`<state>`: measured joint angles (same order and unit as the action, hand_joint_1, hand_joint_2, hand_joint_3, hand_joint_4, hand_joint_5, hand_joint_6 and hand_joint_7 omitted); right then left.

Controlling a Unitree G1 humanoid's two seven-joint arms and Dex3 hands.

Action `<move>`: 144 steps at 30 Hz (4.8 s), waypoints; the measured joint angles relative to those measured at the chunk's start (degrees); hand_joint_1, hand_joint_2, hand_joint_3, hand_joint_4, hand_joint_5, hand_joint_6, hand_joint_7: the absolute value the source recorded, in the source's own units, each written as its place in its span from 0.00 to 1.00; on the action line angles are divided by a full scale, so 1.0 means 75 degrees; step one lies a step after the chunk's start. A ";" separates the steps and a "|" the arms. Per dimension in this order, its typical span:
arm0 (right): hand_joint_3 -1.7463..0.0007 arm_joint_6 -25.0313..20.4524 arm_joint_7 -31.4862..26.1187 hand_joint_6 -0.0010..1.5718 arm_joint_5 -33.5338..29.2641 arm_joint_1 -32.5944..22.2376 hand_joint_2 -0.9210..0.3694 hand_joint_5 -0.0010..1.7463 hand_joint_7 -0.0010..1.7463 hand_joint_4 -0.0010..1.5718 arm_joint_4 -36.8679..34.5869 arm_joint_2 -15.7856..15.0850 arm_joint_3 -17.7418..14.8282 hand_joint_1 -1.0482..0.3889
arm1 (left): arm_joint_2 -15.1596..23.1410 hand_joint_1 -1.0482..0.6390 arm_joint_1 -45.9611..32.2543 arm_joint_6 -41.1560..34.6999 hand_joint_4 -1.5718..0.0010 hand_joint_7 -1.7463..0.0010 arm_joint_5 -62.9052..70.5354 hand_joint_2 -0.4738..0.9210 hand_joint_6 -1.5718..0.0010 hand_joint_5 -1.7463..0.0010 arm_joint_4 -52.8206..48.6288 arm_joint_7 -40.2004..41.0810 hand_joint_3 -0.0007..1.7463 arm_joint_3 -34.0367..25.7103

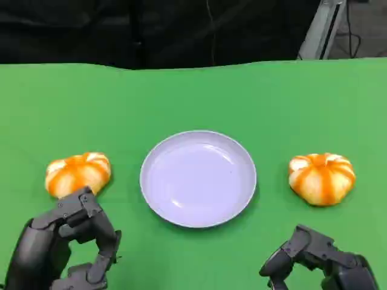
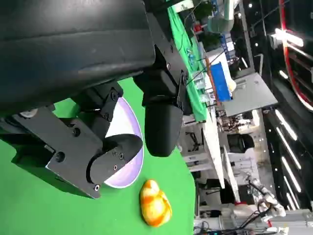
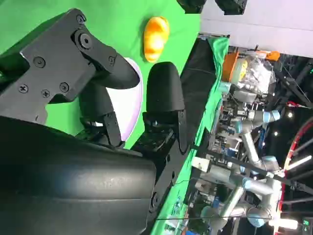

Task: Grasp the bread from the table and place it into the plate.

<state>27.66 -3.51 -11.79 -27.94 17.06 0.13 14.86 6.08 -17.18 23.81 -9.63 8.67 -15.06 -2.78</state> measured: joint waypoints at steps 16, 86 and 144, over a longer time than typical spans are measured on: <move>0.27 0.0000 0.0000 0.49 0.0000 0.0003 0.44 0.91 0.75 0.44 0.0000 0.0001 0.0001 0.66 | 0.0006 0.62 0.0026 0.0018 0.53 0.10 -0.0023 0.75 0.58 0.02 -0.0030 -0.0001 0.59 -0.0016; 0.28 0.0081 -0.0043 0.50 -0.0190 -0.0162 0.43 0.90 0.74 0.45 0.0002 0.0126 0.0093 0.66 | 0.1939 0.43 0.7346 -0.2367 0.69 0.98 0.7430 1.00 0.68 0.93 -0.9971 0.3342 0.08 0.3933; 0.27 0.0130 -0.0083 0.50 -0.0184 0.0027 0.44 0.91 0.74 0.46 -0.0141 0.0113 0.0075 0.66 | 0.1359 0.55 0.5314 0.0295 0.41 0.02 0.6624 0.51 0.54 0.00 -0.4060 0.5134 0.82 0.3065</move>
<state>28.64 -4.13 -13.17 -27.74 16.00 0.98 15.43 16.28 22.68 26.02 40.05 -21.78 23.45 20.20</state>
